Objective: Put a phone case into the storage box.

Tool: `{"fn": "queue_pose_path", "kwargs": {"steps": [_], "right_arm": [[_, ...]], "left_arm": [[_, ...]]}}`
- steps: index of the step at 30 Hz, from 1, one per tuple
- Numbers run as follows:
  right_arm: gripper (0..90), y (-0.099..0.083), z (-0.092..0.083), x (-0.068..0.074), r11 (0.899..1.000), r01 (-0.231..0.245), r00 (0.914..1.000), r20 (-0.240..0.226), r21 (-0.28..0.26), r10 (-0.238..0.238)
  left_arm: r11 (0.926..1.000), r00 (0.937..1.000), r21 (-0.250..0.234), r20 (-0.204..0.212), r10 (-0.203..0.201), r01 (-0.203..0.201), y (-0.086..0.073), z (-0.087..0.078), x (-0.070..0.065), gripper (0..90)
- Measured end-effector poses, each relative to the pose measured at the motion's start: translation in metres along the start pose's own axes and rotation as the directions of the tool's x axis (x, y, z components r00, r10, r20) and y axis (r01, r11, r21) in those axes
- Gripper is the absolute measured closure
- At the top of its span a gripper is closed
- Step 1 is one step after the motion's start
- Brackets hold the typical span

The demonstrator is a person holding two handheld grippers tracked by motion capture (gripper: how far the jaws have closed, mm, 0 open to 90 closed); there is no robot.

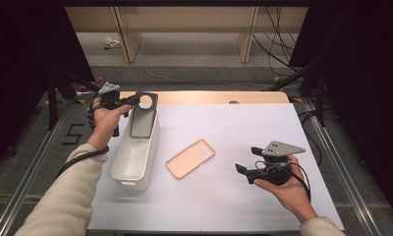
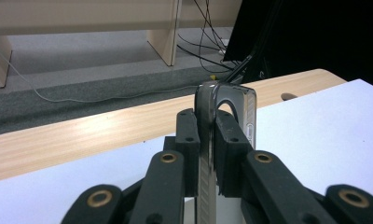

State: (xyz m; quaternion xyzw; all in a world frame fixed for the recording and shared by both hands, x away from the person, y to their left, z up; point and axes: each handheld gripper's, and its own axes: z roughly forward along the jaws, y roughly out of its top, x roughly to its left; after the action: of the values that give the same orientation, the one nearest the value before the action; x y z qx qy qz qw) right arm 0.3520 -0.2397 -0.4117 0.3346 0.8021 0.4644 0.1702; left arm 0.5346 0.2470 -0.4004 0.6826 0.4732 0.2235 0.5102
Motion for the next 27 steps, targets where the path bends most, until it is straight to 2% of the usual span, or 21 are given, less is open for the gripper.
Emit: {"fn": "queue_pose_path", "kwargs": {"steps": [17, 27], "right_arm": [[17.1, 0.0000, 0.0004, 0.0004, 1.000, -0.001, 1.0000, -0.001, 0.003, 0.001], [17.1, 0.0000, 0.0006, 0.0006, 1.000, -0.001, 1.0000, -0.004, 0.005, 0.001]], "left_arm": [[0.9996, 0.9998, 0.025, -0.015, -0.015, 0.016, -0.0027, 0.0014, 0.0046, 79.3], [0.9987, 0.9994, 0.049, -0.034, -0.009, 0.010, -0.0059, 0.0023, 0.0072, 77.4]]}}
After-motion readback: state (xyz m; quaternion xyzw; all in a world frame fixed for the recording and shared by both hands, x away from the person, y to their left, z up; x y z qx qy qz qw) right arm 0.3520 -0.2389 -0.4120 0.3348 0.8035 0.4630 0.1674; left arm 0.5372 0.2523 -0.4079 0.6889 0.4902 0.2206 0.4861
